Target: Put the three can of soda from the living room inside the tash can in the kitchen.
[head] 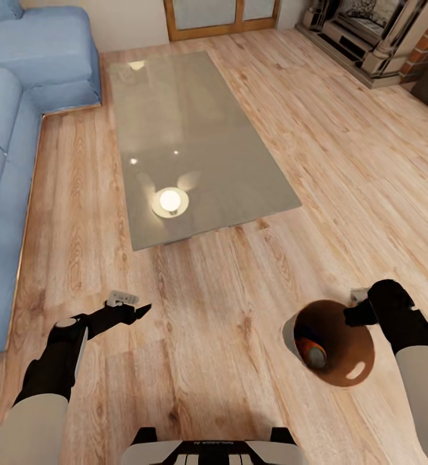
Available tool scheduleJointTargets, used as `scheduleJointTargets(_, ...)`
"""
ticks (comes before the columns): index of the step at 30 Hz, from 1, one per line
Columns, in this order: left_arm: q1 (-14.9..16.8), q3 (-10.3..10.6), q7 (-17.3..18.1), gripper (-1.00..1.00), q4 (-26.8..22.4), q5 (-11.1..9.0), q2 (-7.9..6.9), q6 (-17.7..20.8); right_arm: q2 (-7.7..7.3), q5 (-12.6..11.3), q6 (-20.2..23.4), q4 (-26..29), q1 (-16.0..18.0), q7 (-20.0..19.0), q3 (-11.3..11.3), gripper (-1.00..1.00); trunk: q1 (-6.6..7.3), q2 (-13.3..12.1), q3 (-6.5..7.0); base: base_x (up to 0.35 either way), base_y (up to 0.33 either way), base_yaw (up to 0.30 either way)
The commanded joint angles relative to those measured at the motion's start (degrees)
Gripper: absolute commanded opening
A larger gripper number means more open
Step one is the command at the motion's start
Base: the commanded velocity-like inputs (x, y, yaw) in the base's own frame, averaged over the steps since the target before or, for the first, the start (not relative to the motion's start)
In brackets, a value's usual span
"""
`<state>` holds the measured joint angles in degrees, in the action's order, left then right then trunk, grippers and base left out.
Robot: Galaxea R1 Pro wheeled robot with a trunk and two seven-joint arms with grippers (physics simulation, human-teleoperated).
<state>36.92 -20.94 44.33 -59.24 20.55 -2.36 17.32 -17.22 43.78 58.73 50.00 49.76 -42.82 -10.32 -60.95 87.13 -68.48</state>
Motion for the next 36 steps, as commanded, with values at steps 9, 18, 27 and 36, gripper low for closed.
scheduleJointTargets(9,0.0,1.6,0.0,1.0,-0.4,0.1,1.29,0.1,1.47,0.5,1.3,-13.7,9.4,-0.5,0.1,-1.0,1.98,-3.6,1.62,0.0,0.0,0.0)
scheduleJointTargets(18,0.0,2.4,-3.5,1.0,0.0,0.1,2.65,0.1,1.91,2.7,1.3,-23.0,14.5,-0.5,-0.2,-1.0,3.96,-7.2,3.24,0.0,0.0,0.0)
scheduleJointTargets(27,-0.5,5.8,-6.0,1.0,0.0,0.1,3.37,0.1,2.52,2.7,1.3,-26.2,15.1,-0.4,-0.3,-1.0,5.72,-10.4,4.67,0.0,0.0,0.0)
scheduleJointTargets(36,-2.1,6.2,-6.2,1.0,-1.5,0.0,3.42,1.5,2.05,2.7,1.3,-27.0,15.1,-0.3,-0.6,-1.0,5.72,-10.4,4.67,0.009,-0.097,0.0)
